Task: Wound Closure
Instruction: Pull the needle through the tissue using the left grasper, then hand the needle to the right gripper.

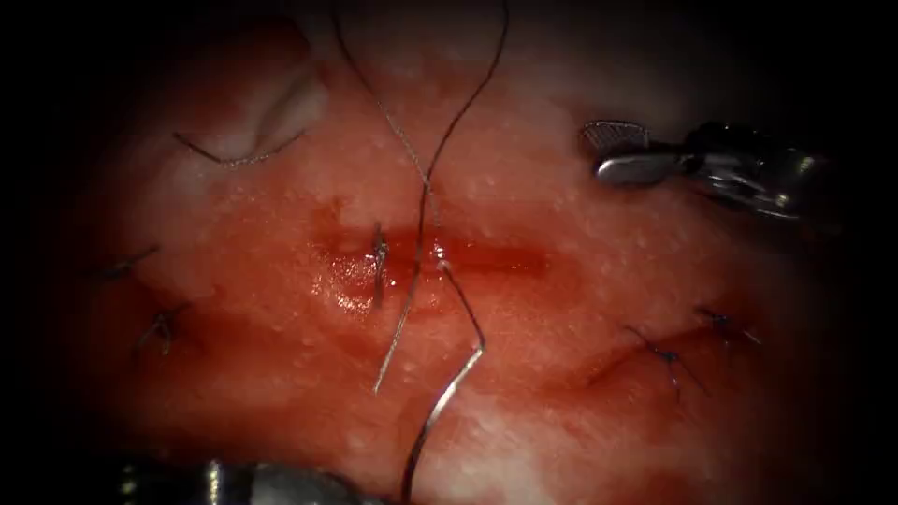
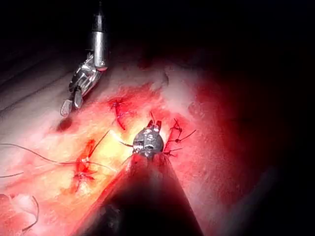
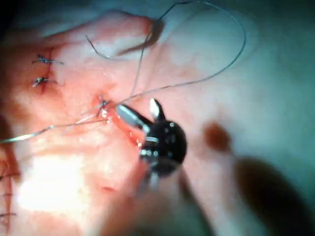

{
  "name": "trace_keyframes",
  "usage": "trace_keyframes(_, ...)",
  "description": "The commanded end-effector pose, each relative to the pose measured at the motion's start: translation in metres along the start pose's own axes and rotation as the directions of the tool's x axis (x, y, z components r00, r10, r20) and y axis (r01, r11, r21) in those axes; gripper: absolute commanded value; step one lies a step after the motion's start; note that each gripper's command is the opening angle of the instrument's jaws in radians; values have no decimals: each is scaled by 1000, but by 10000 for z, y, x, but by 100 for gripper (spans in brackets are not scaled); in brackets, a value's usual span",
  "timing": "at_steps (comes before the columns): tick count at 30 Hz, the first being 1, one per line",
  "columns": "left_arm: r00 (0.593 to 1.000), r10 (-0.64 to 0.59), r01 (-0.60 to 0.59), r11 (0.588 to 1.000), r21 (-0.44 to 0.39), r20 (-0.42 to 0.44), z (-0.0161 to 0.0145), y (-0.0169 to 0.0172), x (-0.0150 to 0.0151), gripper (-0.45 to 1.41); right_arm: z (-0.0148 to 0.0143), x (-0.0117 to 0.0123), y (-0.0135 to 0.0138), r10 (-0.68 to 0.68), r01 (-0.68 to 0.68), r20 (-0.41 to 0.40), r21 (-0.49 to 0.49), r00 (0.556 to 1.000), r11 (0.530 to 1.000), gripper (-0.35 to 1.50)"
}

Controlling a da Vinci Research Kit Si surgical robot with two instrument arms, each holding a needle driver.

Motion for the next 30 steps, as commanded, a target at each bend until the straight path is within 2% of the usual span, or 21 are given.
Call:
trace_keyframes(1, 1000, 6, -6, 1000, 5, -1, 8, 0, -3, -45, 6, -8, 2, -2, 2, 2, 1, 1000, 1000, 113)
trace_keyframes(2, 995, 103, -103, 993, 50, 4, -1, -8, 3, -45, 7, -12, 0, -4, 4, 3, 2, 1000, 1000, 113)
trace_keyframes(5, 977, 211, -212, 969, 126, 20, -13, -21, 8, -45, 9, -19, -6, -7, 7, 3, 2, 1000, 1000, 110)
trace_keyframes(10, 950, 312, -302, 927, 221, -10, -31, -43, 15, -45, 13, -40, -20, -16, 15, 18, 22, 1000, 1000, 99)
trace_keyframes(11, 937, 350, -337, 906, 257, -7, -38, -52, 18, -45, 16, -53, -28, -23, 21, 32, 45, 999, 999, 96)
trace_keyframes(12, 937, 350, -337, 906, 257, -7, -38, -52, 18, -45, 16, -53, -28, -23, 21, 32, 45, 999, 999, 96)
trace_keyframes(15, 912, 409, -388, 865, 317, 1, -51, -60, 25, -45, 23, -66, -41, -28, 25, 40, 69, 999, 997, 89)
trace_keyframes(18, 896, 445, -410, 834, 369, -10, -63, -64, 34, -45, 23, -66, -49, -24, 22, 24, 82, 999, 996, 89)
trace_keyframes(19, 896, 445, -410, 834, 369, -10, -63, -64, 34, -45, 23, -66, -49, -24, 22, 24, 82, 999, 996, 89)
trace_keyframes(22, 880, 475, -432, 798, 421, 1, -72, -64, 43, -45, 17, -63, -54, -11, 11, -4, 100, 1000, 995, 84)
trace_keyframes(27, 866, 499, -452, 789, 416, -5, -60, -65, 37, -45, 13, -62, -54, -26, 27, -14, 90, 1000, 996, 84)
trace_keyframes(30, 858, 514, -473, 784, 401, 7, -52, -66, 22, -45, 14, -55, -54, -164, 165, -10, 42, 986, 985, 89)
